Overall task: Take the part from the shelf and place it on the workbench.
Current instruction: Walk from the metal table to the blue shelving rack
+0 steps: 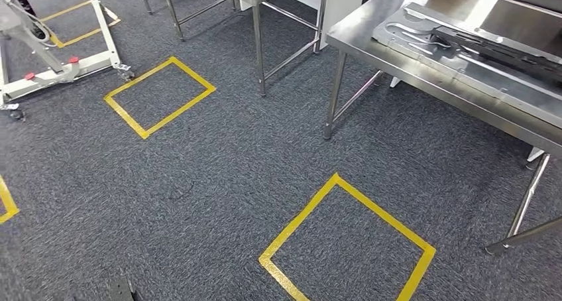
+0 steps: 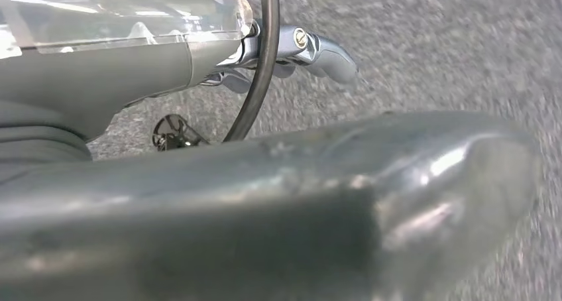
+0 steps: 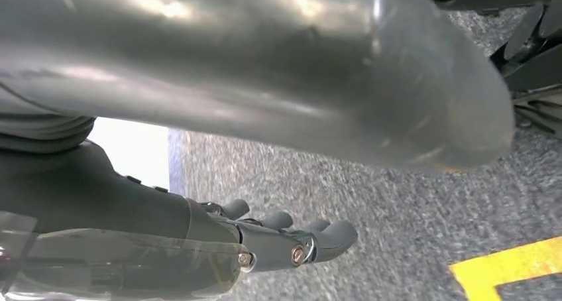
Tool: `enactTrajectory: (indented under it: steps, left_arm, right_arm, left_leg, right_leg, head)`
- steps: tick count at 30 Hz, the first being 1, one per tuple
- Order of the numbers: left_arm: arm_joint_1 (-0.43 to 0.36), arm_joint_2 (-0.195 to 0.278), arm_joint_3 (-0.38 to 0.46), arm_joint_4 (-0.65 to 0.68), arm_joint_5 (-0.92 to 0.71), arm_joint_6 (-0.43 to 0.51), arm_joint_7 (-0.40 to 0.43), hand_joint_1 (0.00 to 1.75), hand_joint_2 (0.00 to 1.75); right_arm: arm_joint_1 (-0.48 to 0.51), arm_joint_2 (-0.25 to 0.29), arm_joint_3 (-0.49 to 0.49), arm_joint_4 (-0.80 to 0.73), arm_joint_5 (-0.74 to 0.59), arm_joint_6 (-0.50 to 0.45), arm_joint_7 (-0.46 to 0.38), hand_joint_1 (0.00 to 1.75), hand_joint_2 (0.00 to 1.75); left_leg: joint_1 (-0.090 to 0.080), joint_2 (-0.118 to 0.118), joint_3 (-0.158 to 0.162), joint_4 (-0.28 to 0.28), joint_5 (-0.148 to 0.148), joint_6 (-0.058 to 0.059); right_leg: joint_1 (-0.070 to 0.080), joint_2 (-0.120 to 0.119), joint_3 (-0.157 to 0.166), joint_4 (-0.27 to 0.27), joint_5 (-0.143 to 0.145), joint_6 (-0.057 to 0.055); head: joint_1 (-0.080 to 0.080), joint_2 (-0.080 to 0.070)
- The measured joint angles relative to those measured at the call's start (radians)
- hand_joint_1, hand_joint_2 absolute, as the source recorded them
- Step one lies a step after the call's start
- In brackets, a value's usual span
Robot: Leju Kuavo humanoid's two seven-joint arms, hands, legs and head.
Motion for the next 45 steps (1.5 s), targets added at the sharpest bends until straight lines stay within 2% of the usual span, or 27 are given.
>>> enactTrajectory:
  steps: [2,4,6,8,10,12,14,15,16,17,19,21,23,24,26,28,30,31,32,34,36,38,39,41,43,44,45]
  left_arm:
    - [-0.001,0.001,-0.008,0.0,0.007,0.0,0.006,0.0,0.0]
    - [-0.005,0.001,-0.017,0.0,0.014,0.0,0.011,0.0,0.0]
    - [-0.007,0.001,-0.024,0.0,0.021,-0.001,0.014,0.0,0.0]
    - [-0.006,0.003,-0.03,0.0,0.03,0.001,0.018,0.0,0.0]
    - [-0.006,0.004,-0.038,0.0,0.042,0.005,0.023,0.0,0.0]
    - [-0.009,0.005,-0.045,0.0,0.06,0.01,0.027,0.0,0.0]
    - [-0.009,0.006,-0.051,0.0,0.08,0.016,0.03,0.0,0.0]
    - [-0.007,0.007,-0.055,0.0,0.087,0.018,0.031,0.0,0.0]
    - [-0.006,0.008,-0.058,0.0,0.093,0.019,0.031,0.0,0.0]
    - [-0.005,0.009,-0.06,0.0,0.095,0.019,0.031,0.0,0.0]
    - [-0.006,0.01,-0.064,0.0,0.1,0.018,0.029,0.0,0.0]
    - [0.0,0.008,-0.071,-0.001,0.098,0.005,0.001,0.0,0.0]
    - [0.03,-0.008,-0.093,-0.017,0.107,-0.017,-0.063,0.0,0.0]
    - [0.053,-0.021,-0.111,-0.029,0.132,-0.022,-0.095,0.0,0.0]
    - [0.111,-0.043,-0.175,-0.065,0.257,-0.004,-0.108,0.0,0.0]
    - [0.215,-0.063,-0.299,-0.165,0.451,0.061,-0.011,0.0,0.0]
    - [0.355,-0.08,-0.475,-0.33,0.588,0.129,0.137,0.0,0.0]
    - [0.417,-0.084,-0.56,-0.408,0.609,0.144,0.19,0.0,0.0]
    - [0.461,-0.084,-0.625,-0.467,0.605,0.142,0.218,0.0,0.0]
    - [0.507,-0.086,-0.703,-0.551,0.577,0.123,0.238,0.0,0.0]
    - [0.53,-0.091,-0.744,-0.608,0.548,0.091,0.252,0.0,0.0]
    - [0.548,-0.094,-0.752,-0.649,0.497,0.031,0.27,0.0,0.0]
    - [0.556,-0.094,-0.742,-0.664,0.466,-0.008,0.279,0.0,0.0]
    - [0.562,-0.095,-0.703,-0.689,0.4,-0.092,0.294,0.0,0.0]
    - [0.558,-0.095,-0.64,-0.71,0.333,-0.177,0.302,0.0,0.0]
    - [0.552,-0.094,-0.602,-0.717,0.298,-0.218,0.301,0.0,0.0]
    - [0.546,-0.094,-0.562,-0.721,0.27,-0.249,0.298,0.0,0.0]
  right_arm:
    - [-0.002,0.0,0.0,0.0,0.004,0.0,-0.003,0.0,0.0]
    - [-0.004,-0.001,0.0,0.0,0.01,0.0,-0.007,0.0,0.0]
    - [-0.007,-0.001,0.0,0.0,0.014,0.0,-0.011,0.0,0.0]
    - [-0.012,-0.002,0.0,0.0,0.019,0.002,-0.013,0.0,0.0]
    - [-0.014,-0.003,0.0,-0.001,0.026,0.005,-0.014,0.0,0.0]
    - [-0.012,-0.004,0.0,-0.001,0.033,0.008,-0.015,0.0,0.0]
    - [-0.011,-0.004,0.001,0.0,0.039,0.012,-0.015,0.0,0.0]
    - [-0.011,-0.004,0.001,0.0,0.042,0.014,-0.015,0.0,0.0]
    - [-0.011,-0.005,0.001,0.0,0.044,0.015,-0.015,0.0,0.0]
    - [-0.011,-0.006,0.001,0.0,0.046,0.016,-0.015,0.0,0.0]
    - [-0.009,-0.01,0.001,0.0,0.047,0.016,-0.015,0.0,0.0]
    - [-0.01,-0.012,-0.002,0.0,0.029,0.005,-0.011,0.0,0.0]
    - [-0.013,-0.006,-0.017,0.0,-0.007,-0.019,-0.006,0.0,0.0]
    - [-0.013,-0.001,-0.027,0.0,-0.022,-0.029,-0.004,0.0,0.0]
    - [-0.007,0.009,-0.051,0.0,-0.042,-0.043,-0.005,0.0,0.0]
    - [0.004,0.018,-0.08,0.0,-0.066,-0.051,-0.009,0.0,0.0]
    - [0.013,0.029,-0.116,0.0,-0.087,-0.055,-0.014,0.0,0.0]
    - [0.017,0.034,-0.132,0.0,-0.092,-0.055,-0.016,0.0,0.0]
    - [0.02,0.038,-0.144,0.0,-0.094,-0.055,-0.018,0.0,0.0]
    - [0.024,0.045,-0.163,0.0,-0.096,-0.055,-0.018,0.0,0.0]
    - [0.02,0.049,-0.181,-0.001,-0.1,-0.055,-0.018,0.0,0.0]
    - [0.011,0.053,-0.201,-0.002,-0.107,-0.056,-0.018,0.0,0.0]
    - [0.008,0.055,-0.21,-0.003,-0.109,-0.056,-0.018,0.0,0.0]
    - [0.009,0.058,-0.227,-0.005,-0.113,-0.056,-0.019,0.0,0.0]
    - [0.015,0.06,-0.244,-0.005,-0.112,-0.056,-0.019,0.0,0.0]
    - [0.018,0.061,-0.251,-0.005,-0.109,-0.055,-0.019,0.0,0.0]
    - [0.019,0.061,-0.258,-0.005,-0.106,-0.055,-0.018,0.0,0.0]
  left_leg:
    - [0.003,0.019,0.06,-0.109,0.062,-0.001]
    - [-0.002,0.059,0.127,-0.238,0.105,0.005]
    - [-0.008,0.073,0.143,-0.276,0.108,0.015]
    - [-0.008,0.05,0.14,-0.281,0.114,0.028]
    - [-0.005,0.029,0.142,-0.288,0.122,0.042]
    - [-0.005,0.008,0.139,-0.291,0.128,0.051]
    - [-0.01,-0.017,0.135,-0.29,0.13,0.055]
    - [-0.012,-0.032,0.135,-0.289,0.13,0.056]
    - [-0.013,-0.046,0.135,-0.287,0.13,0.056]
    - [-0.014,-0.061,0.136,-0.286,0.13,0.055]
    - [-0.015,-0.087,0.135,-0.282,0.13,0.052]
    - [-0.012,-0.107,0.128,-0.281,0.13,0.04]
    - [-0.01,-0.126,0.125,-0.284,0.133,0.026]
    - [-0.011,-0.119,0.124,-0.279,0.128,0.021]
    - [-0.014,-0.069,0.1,-0.217,0.087,0.013]
    - [-0.008,-0.017,0.041,-0.087,0.016,0.004]
    - [-0.001,-0.004,0.003,-0.002,-0.012,-0.004]
    - [0.001,0.0,0.01,-0.018,0.005,-0.007]
    - [0.001,0.006,0.035,-0.07,0.036,-0.008]
    - [0.0,0.043,0.104,-0.209,0.094,-0.004]
    - [-0.003,0.066,0.136,-0.268,0.112,0.006]
    - [-0.006,0.052,0.137,-0.271,0.113,0.019]
    - [-0.005,0.043,0.139,-0.276,0.115,0.025]
    - [-0.001,0.024,0.144,-0.287,0.124,0.039]
    - [-0.003,0.003,0.141,-0.289,0.128,0.046]
    - [-0.005,-0.009,0.139,-0.289,0.129,0.047]
    - [-0.007,-0.022,0.138,-0.288,0.129,0.047]
  right_leg:
    - [-0.001,-0.024,0.004,0.003,-0.005,0.006]
    - [0.002,-0.044,0.009,0.007,-0.012,0.016]
    - [0.007,-0.06,0.013,0.007,-0.015,0.028]
    - [0.004,-0.068,0.018,0.007,-0.018,0.04]
    - [-0.001,-0.029,0.006,0.043,-0.049,0.049]
    - [-0.002,0.026,-0.049,0.158,-0.117,0.052]
    - [-0.002,0.042,-0.11,0.276,-0.159,0.049]
    - [-0.001,0.044,-0.121,0.292,-0.151,0.047]
    - [-0.001,0.047,-0.112,0.267,-0.124,0.043]
    - [0.0,0.056,-0.088,0.209,-0.084,0.038]
    - [0.0,0.105,-0.032,0.078,-0.022,0.026]
    - [0.003,0.135,-0.009,0.021,-0.008,0.02]
    - [0.002,0.117,-0.003,0.01,-0.006,0.014]
    - [0.0,0.106,0.003,0.002,-0.004,0.01]
    - [-0.004,0.078,0.017,-0.013,-0.001,-0.001]
    - [0.002,0.051,0.026,-0.015,-0.007,-0.009]
    - [0.005,0.027,0.031,-0.011,-0.017,-0.009]
    - [0.006,0.013,0.034,-0.009,-0.022,-0.006]
    - [0.005,-0.004,0.037,-0.006,-0.028,-0.002]
    - [0.006,-0.041,0.045,-0.001,-0.041,0.009]
    - [0.01,-0.064,0.053,0.001,-0.051,0.02]
    - [0.01,-0.078,0.064,-0.003,-0.054,0.032]
    - [0.008,-0.073,0.068,0.0,-0.06,0.038]
    - [0.004,-0.027,0.051,0.049,-0.1,0.045]
    - [0.001,0.026,-0.009,0.173,-0.167,0.045]
    - [0.001,0.036,-0.042,0.235,-0.19,0.044]
    - [0.001,0.041,-0.065,0.271,-0.194,0.043]
  head:
    - [0.0,0.0]
    - [0.0,0.0]
    - [0.0,0.0]
    - [0.0,0.0]
    - [0.0,0.0]
    - [0.0,0.0]
    - [0.0,0.0]
    - [0.0,0.0]
    - [0.0,0.0]
    - [0.0,0.0]
    - [0.0,0.0]
    - [0.0,0.0]
    - [0.0,0.0]
    - [0.0,0.0]
    - [0.0,0.0]
    - [0.0,0.0]
    - [0.0,0.0]
    - [0.0,0.0]
    - [0.0,0.0]
    - [0.0,0.0]
    - [0.0,0.0]
    - [0.0,0.0]
    - [0.0,0.0]
    - [0.0,0.0]
    - [0.0,0.0]
    - [0.0,0.0]
    - [0.0,0.0]
